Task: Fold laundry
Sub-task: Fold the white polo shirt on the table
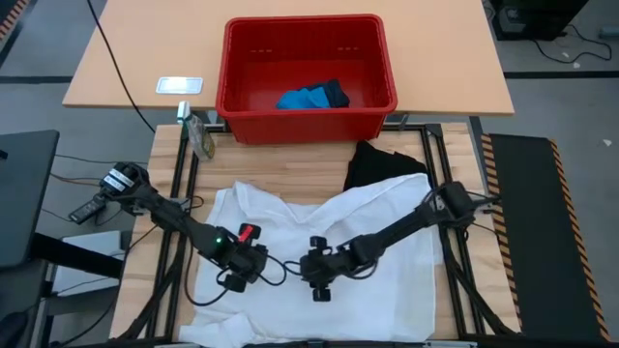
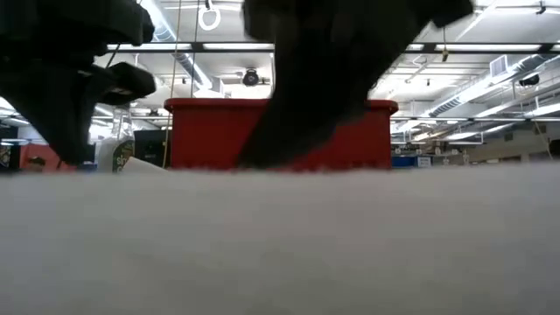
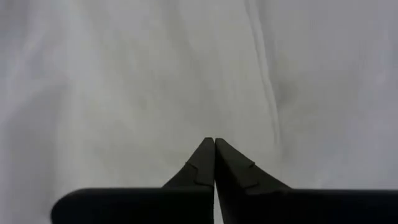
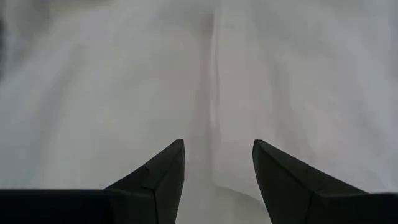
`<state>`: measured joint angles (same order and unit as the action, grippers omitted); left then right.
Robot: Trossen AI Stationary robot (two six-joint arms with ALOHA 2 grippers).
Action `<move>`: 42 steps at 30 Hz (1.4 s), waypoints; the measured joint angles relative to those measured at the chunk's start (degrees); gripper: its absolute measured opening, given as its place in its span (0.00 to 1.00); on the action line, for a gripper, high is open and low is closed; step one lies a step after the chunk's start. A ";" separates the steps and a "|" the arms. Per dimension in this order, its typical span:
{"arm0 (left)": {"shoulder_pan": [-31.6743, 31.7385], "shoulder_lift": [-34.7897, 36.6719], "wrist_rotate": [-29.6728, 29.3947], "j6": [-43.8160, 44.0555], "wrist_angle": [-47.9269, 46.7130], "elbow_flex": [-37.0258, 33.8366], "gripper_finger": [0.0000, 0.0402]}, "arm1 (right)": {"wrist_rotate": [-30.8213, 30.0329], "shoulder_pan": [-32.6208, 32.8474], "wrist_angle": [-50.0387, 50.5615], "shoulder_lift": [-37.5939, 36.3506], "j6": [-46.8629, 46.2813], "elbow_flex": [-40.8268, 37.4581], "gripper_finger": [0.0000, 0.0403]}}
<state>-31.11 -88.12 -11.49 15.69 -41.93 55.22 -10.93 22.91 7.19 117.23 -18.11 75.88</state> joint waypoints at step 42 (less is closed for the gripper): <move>-5.52 2.20 -2.40 -0.95 1.53 -3.00 0.01 | 1.54 -1.27 4.80 -6.26 -14.73 0.00 0.02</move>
<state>-36.63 -85.92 -13.89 14.74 -40.41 52.22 -9.39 21.64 11.99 110.97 -32.84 75.88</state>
